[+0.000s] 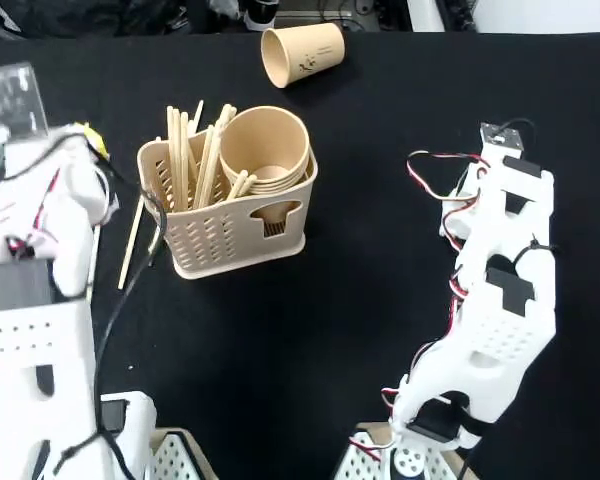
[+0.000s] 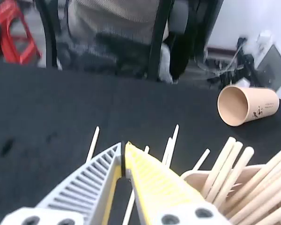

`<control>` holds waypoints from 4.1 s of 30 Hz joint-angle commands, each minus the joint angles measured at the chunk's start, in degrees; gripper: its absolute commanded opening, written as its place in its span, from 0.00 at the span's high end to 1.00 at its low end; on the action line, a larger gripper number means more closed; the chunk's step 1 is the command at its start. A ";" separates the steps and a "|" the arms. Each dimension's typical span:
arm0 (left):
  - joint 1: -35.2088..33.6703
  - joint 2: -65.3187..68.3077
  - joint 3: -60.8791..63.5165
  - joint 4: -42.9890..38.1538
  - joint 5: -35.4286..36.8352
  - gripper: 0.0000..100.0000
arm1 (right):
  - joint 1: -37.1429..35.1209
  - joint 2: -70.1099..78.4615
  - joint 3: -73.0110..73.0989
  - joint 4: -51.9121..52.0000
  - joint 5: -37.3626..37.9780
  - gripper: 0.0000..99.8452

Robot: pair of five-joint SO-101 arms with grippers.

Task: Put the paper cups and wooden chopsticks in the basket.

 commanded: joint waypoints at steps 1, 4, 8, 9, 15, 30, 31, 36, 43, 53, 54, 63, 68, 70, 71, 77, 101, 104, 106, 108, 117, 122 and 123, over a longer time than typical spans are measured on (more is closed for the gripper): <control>-2.51 2.90 0.48 -2.46 -1.23 0.97 | 0.00 -1.36 -0.04 -0.35 0.44 0.99; -6.90 16.79 -7.34 0.97 -0.53 0.91 | 0.00 -1.36 -0.04 -0.26 0.44 0.99; -9.36 40.09 -25.89 12.84 -3.69 0.86 | 0.00 -1.36 -0.04 -0.26 0.44 0.99; -9.36 45.71 -31.08 16.26 -5.19 0.86 | 0.00 -1.36 -0.04 -0.26 0.44 0.99; -10.07 75.69 -63.25 34.37 -9.93 0.85 | 0.00 -1.36 -0.04 -0.26 0.44 0.99; -14.29 127.12 -124.09 52.22 -13.98 0.86 | 0.00 -1.36 -0.04 -0.26 0.44 0.99; -14.64 128.53 -124.97 52.40 -13.98 0.86 | 0.00 -1.36 0.04 -0.26 0.44 0.99; -15.78 130.20 -125.32 53.71 -12.84 0.98 | 0.00 -1.36 0.04 -0.26 0.44 0.99; -15.87 126.07 -126.90 54.42 -7.30 0.97 | 0.00 -1.36 0.04 -0.35 0.26 0.99; -13.05 85.71 -88.66 54.42 0.26 0.97 | 0.00 -1.36 -0.04 -0.53 0.26 0.99; -12.18 80.09 -83.65 54.24 0.09 0.97 | 0.00 -1.36 -0.04 -0.53 0.26 0.99; -4.88 33.32 -44.18 37.71 -1.14 0.97 | 0.00 -1.36 0.04 -0.35 0.35 0.99; 0.57 4.31 -18.59 19.78 -1.14 0.97 | 0.00 -1.36 0.04 -0.35 0.35 0.99; 2.68 -7.91 -8.57 11.43 -1.14 0.97 | 0.00 -1.36 0.04 -0.35 0.44 0.99; 3.82 -13.71 -3.56 6.86 -1.14 0.97 | 0.00 -1.36 0.04 -0.35 0.44 0.99; 12.00 -40.53 22.90 -20.66 2.20 0.97 | 0.00 -1.36 0.04 -0.26 0.44 0.99; 16.75 -31.47 33.36 -20.31 5.45 0.78 | 0.00 -1.36 0.13 -0.26 0.44 0.99; 11.03 -30.42 22.73 -9.32 7.21 0.78 | 0.00 -1.36 0.13 -0.26 0.44 0.99; 5.93 -27.96 15.87 -3.08 7.82 0.78 | 0.00 -1.36 0.13 -0.26 0.44 0.99; 1.45 -23.65 9.54 2.29 7.82 0.78 | 0.00 -1.36 0.13 -0.26 0.44 0.99; -8.57 18.55 -13.76 14.77 2.64 0.78 | 0.00 -1.36 0.13 -0.26 0.35 0.99; -12.53 39.47 -21.14 14.33 0.97 0.79 | 0.00 -1.36 0.13 -0.26 0.26 0.99; -12.79 42.37 -22.55 14.15 0.88 0.79 | 0.00 -1.36 0.13 -0.26 0.26 0.99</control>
